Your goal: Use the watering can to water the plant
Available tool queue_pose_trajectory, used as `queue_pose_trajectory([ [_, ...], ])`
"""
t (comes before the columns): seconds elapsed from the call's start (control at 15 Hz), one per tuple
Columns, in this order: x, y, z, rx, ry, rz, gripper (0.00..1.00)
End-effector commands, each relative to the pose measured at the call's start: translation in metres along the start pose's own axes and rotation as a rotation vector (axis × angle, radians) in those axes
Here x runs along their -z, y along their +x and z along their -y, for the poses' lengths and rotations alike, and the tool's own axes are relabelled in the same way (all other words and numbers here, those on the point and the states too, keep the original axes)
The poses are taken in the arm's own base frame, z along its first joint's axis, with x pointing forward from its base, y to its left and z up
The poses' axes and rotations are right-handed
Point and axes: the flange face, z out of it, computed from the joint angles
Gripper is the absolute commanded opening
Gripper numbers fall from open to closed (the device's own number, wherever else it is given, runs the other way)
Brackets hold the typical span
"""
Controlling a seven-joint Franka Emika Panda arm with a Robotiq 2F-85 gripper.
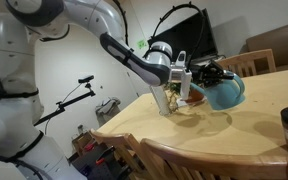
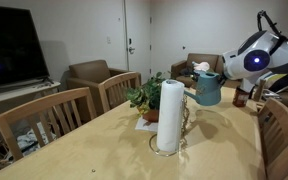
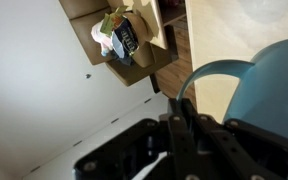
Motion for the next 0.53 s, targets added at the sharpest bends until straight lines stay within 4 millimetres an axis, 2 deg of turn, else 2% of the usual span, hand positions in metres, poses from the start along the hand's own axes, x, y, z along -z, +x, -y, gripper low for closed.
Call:
queue_pose_trajectory([
  [0.0, -0.010, 0.011, 0.009, 0.000, -0.032, -0.072, 0.02],
  [0.47, -0.038, 0.000, 0.042, -0.016, 0.031, -0.056, 0.02],
])
